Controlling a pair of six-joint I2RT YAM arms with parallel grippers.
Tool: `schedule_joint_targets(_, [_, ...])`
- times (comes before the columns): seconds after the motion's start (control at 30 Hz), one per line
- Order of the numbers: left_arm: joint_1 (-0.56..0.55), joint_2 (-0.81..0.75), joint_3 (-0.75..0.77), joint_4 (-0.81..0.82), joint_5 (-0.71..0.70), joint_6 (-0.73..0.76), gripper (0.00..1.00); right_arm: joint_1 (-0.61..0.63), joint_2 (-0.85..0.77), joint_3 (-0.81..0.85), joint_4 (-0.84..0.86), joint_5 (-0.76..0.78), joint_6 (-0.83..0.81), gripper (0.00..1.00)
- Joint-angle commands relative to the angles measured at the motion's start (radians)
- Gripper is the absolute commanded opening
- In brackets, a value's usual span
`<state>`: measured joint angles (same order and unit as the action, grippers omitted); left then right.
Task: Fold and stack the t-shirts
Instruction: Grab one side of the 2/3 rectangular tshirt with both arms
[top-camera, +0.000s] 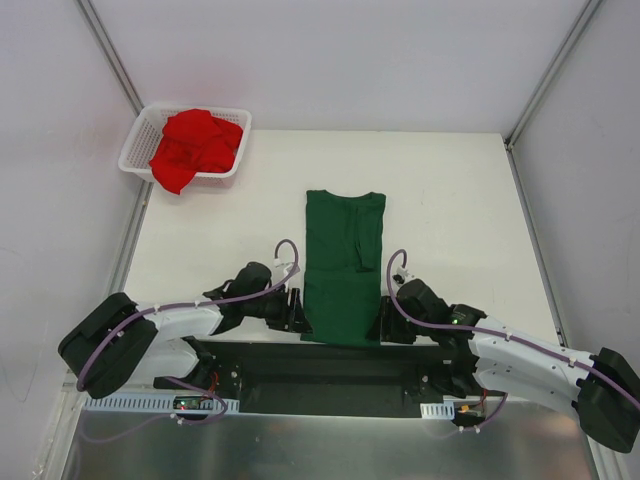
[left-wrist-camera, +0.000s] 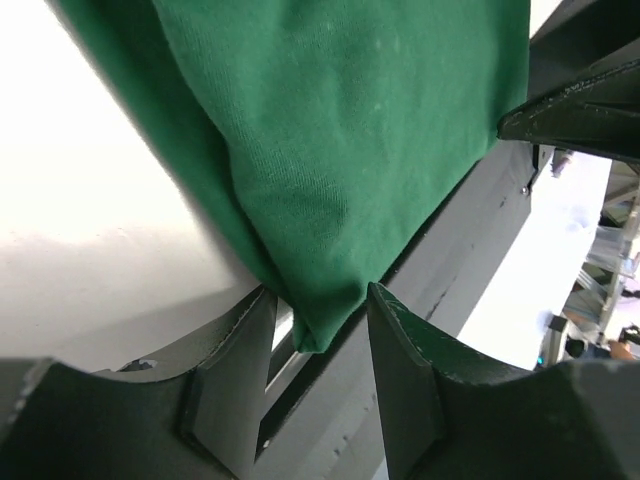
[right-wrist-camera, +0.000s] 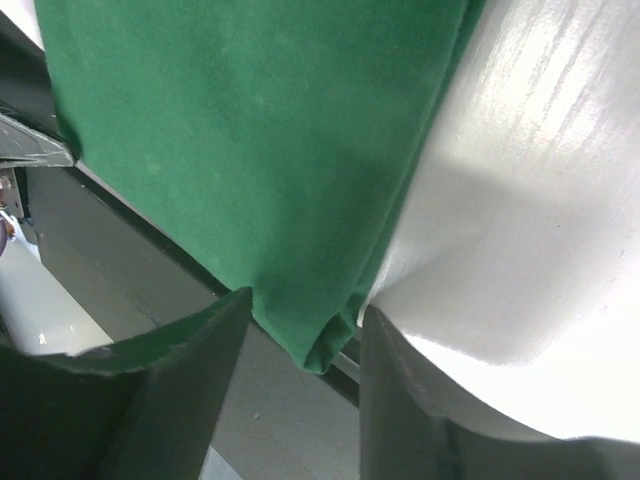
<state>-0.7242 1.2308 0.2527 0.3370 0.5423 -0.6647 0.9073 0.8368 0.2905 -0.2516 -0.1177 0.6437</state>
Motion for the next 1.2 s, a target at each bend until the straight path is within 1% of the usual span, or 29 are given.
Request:
schedule_joint_targets(0.0, [0.016, -0.008, -0.033, -0.081, -0.093, 0.059, 0.42, 0.005, 0.002, -0.001, -0.054, 0.03, -0.001, 0.44])
schedule_joint_targets(0.07, [0.016, -0.007, -0.032, -0.081, -0.091, 0.059, 0.42, 0.004, 0.002, -0.004, -0.046, 0.029, -0.001, 0.39])
schedule_joint_targets(0.1, [0.016, -0.008, -0.03, -0.079, -0.093, 0.059, 0.42, 0.005, 0.002, -0.004, -0.046, 0.03, 0.002, 0.35])
schedule_joint_targets(0.2, [0.016, -0.005, -0.032, -0.075, -0.091, 0.057, 0.42, 0.005, 0.005, -0.004, -0.046, 0.032, -0.001, 0.3])
schedule_joint_targets(0.3, [0.014, 0.001, -0.032, -0.07, -0.085, 0.057, 0.42, 0.004, 0.015, -0.004, -0.043, 0.029, -0.001, 0.26])
schedule_joint_targets(0.37, [0.016, 0.006, -0.033, -0.061, -0.074, 0.057, 0.4, 0.005, 0.016, -0.005, -0.035, 0.027, 0.001, 0.24])
schedule_joint_targets(0.43, [0.016, 0.013, -0.033, -0.055, -0.067, 0.056, 0.36, 0.005, 0.016, -0.005, -0.034, 0.027, 0.002, 0.24])
schedule_joint_targets(0.53, [0.016, 0.025, -0.029, -0.044, -0.053, 0.057, 0.23, 0.005, 0.019, -0.001, -0.034, 0.027, 0.001, 0.22])
schedule_joint_targets(0.57, [0.016, 0.029, -0.027, -0.043, -0.053, 0.056, 0.14, 0.007, 0.022, 0.001, -0.034, 0.027, 0.002, 0.2])
schedule_joint_targets(0.63, [0.016, 0.038, -0.026, -0.036, -0.048, 0.057, 0.09, 0.005, 0.027, 0.002, -0.031, 0.024, -0.001, 0.18])
schedule_joint_targets(0.67, [0.016, 0.044, -0.026, -0.035, -0.047, 0.059, 0.0, 0.007, 0.028, 0.006, -0.032, 0.027, -0.001, 0.15])
schedule_joint_targets(0.73, [0.016, 0.052, -0.023, -0.029, -0.042, 0.059, 0.0, 0.007, 0.033, 0.01, -0.031, 0.026, -0.004, 0.13])
schedule_joint_targets(0.77, [0.016, 0.055, -0.021, -0.027, -0.039, 0.057, 0.0, 0.005, 0.033, 0.015, -0.031, 0.026, -0.007, 0.08])
schedule_joint_targets(0.87, [0.016, 0.058, -0.015, -0.026, -0.031, 0.057, 0.0, 0.007, 0.048, 0.024, -0.029, 0.023, -0.015, 0.01])
schedule_joint_targets(1.03, [0.016, 0.033, 0.011, -0.068, -0.022, 0.057, 0.0, 0.01, 0.042, 0.059, -0.057, 0.035, -0.026, 0.01])
schedule_joint_targets(1.17, [0.016, -0.046, 0.046, -0.151, -0.036, 0.068, 0.0, 0.01, 0.016, 0.107, -0.112, 0.055, -0.044, 0.01])
